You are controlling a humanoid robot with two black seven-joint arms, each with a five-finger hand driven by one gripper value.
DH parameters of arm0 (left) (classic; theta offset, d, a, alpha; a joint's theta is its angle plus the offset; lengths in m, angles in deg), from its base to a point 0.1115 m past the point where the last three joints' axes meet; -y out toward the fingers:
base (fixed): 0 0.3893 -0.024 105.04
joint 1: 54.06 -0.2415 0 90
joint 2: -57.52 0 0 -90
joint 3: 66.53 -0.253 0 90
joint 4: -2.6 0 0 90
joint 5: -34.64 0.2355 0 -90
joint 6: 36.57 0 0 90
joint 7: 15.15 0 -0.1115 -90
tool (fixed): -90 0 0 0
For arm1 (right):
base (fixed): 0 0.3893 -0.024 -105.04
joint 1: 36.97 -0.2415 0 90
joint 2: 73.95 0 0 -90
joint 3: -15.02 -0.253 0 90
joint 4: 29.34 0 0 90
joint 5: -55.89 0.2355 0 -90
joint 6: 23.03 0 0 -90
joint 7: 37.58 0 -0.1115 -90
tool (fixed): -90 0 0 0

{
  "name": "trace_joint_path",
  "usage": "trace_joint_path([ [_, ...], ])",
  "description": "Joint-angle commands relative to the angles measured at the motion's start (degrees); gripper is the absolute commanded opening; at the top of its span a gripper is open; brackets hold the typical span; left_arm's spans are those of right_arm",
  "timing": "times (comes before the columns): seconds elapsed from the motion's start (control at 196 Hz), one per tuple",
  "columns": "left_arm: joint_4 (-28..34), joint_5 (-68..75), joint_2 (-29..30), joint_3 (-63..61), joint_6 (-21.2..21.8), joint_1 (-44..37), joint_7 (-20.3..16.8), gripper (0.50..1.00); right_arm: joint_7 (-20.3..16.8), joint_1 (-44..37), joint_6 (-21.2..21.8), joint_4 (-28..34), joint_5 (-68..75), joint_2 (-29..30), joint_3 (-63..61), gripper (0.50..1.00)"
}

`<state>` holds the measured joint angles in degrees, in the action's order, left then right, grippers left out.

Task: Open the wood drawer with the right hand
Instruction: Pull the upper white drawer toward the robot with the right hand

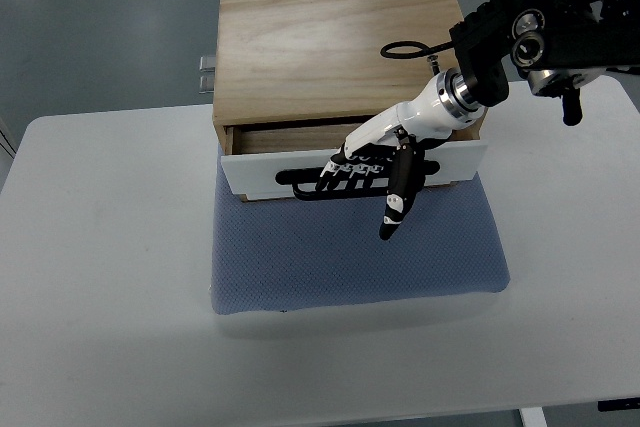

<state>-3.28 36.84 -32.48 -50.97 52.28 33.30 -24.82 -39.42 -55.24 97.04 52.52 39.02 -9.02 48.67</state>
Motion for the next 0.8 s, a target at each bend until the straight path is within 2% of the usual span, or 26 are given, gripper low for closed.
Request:
trace_joint_path([
  [0.0, 0.0, 0.0, 0.0, 0.0, 0.0, 0.0, 0.0, 1.000, -0.1, -0.1, 0.8, 0.1, 0.0, -0.2, -0.2, 0.944],
  [0.082, 0.0, 0.0, 0.0, 0.0, 0.0, 0.0, 0.0, 1.000, -0.1, -0.2, 1.0, 0.1, 0.0, -0.2, -0.3, 0.944],
  [0.245, 0.0, 0.0, 0.0, 0.0, 0.0, 0.0, 0.0, 1.000, -0.1, -1.7, 4.8, 0.8, 0.1, -0.9, -2.0, 0.944],
  [0.796, 0.0, 0.0, 0.0, 0.0, 0.0, 0.0, 0.0, 1.000, -0.1, -1.8, 4.9, 2.4, 0.1, -1.3, -3.9, 0.944],
])
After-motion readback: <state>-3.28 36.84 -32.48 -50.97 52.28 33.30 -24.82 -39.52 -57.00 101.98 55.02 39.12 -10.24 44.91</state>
